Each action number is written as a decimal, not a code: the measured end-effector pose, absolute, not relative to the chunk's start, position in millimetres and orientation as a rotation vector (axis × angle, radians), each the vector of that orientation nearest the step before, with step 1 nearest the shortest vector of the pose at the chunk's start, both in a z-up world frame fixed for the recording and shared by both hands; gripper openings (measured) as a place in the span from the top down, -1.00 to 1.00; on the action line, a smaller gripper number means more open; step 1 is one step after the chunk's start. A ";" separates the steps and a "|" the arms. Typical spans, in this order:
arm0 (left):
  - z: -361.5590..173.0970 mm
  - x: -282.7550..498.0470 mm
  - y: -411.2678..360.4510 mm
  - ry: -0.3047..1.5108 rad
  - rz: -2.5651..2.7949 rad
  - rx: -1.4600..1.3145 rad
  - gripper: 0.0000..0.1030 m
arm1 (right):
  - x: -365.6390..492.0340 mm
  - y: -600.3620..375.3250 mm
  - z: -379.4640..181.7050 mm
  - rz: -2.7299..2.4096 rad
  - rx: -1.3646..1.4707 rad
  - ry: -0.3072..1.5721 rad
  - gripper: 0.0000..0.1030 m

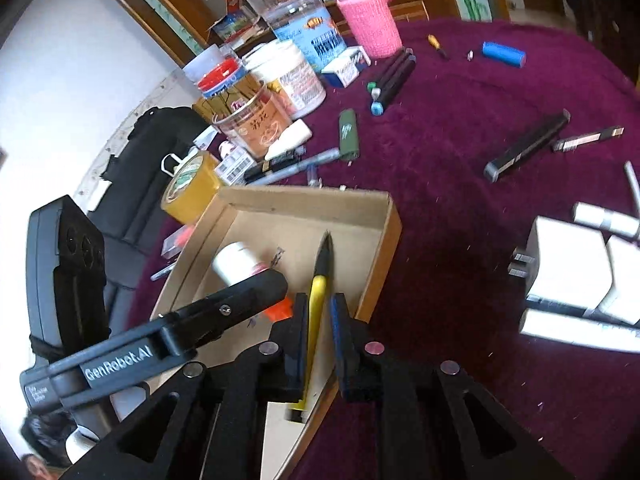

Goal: Organize rigid objects
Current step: 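Carry the glue bottle and highlighter into the cardboard tray and open both tools, then grasp the white square adapter with the left tool while the right tool returns over the tape, then grasp the black tape roll with the right tool while the left tool holds the adapter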

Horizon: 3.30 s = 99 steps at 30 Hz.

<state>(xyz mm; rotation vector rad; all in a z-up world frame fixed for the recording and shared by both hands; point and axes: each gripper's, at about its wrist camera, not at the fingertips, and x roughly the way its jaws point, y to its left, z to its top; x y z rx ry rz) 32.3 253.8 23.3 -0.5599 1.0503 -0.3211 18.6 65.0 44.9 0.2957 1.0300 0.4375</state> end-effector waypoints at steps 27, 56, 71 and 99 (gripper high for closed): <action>48.6 -48.0 256.0 0.942 -0.116 -0.535 -0.88 | -58.1 -183.2 63.6 0.095 0.417 0.801 0.06; 8.1 97.9 16.4 1.171 -0.195 -0.165 -0.85 | -40.0 -237.3 21.9 0.031 0.414 0.757 0.05; 25.4 2.5 31.7 1.208 -0.415 0.032 -0.41 | -39.5 -238.2 17.1 0.033 0.429 0.786 -0.03; 63.3 -99.7 92.8 0.932 -0.390 -0.152 0.17 | -36.2 -242.8 9.8 0.017 0.450 0.809 -0.12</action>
